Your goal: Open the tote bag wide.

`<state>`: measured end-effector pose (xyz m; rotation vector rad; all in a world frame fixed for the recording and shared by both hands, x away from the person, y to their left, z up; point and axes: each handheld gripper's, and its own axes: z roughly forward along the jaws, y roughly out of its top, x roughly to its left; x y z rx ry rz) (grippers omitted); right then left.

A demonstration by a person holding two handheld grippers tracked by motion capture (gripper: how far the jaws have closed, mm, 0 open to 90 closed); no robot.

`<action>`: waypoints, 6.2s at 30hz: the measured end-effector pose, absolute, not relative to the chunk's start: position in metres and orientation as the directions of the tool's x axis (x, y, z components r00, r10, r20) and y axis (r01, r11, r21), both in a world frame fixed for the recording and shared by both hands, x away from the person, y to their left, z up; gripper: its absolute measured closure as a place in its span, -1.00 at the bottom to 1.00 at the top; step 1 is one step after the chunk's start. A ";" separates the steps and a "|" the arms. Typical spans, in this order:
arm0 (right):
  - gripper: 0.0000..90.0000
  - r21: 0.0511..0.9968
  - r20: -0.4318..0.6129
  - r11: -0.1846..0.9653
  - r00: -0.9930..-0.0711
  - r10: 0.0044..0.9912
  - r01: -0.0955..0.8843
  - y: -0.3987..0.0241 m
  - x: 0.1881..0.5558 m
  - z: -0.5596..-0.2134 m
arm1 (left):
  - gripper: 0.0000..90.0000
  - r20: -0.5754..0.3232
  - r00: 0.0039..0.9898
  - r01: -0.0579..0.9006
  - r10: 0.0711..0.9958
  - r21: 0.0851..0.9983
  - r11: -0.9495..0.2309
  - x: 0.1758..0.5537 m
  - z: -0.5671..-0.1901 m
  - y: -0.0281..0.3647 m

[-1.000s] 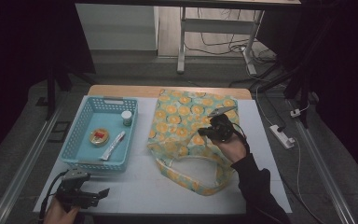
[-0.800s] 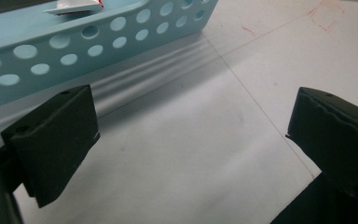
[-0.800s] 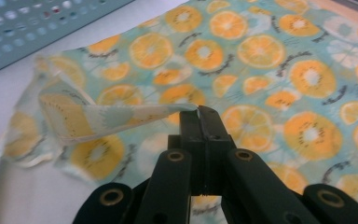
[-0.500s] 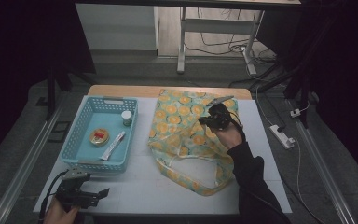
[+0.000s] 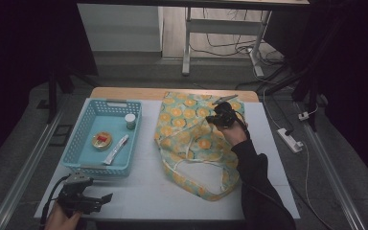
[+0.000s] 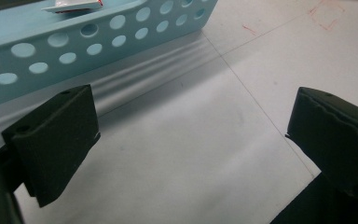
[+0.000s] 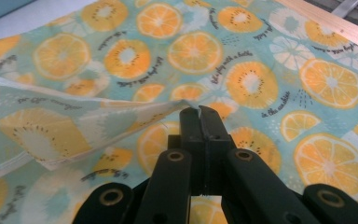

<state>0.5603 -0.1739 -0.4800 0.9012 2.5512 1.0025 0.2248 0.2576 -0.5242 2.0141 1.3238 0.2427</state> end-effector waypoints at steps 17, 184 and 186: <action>0.87 0.626 -0.008 0.612 -0.781 0.624 0.483 -0.171 0.570 -0.516 | -0.95 -0.205 0.467 0.726 0.860 0.644 -0.241 0.224 -0.524 0.256; 0.99 0.688 0.054 0.645 -0.910 0.411 0.332 -0.156 0.468 -0.444 | -0.94 -0.266 0.477 0.722 0.838 0.663 -0.200 0.224 -0.524 0.263; 0.98 0.692 0.056 0.640 -0.909 0.412 0.333 -0.155 0.467 -0.442 | -0.94 -0.267 0.479 0.721 0.836 0.663 -0.201 0.224 -0.524 0.263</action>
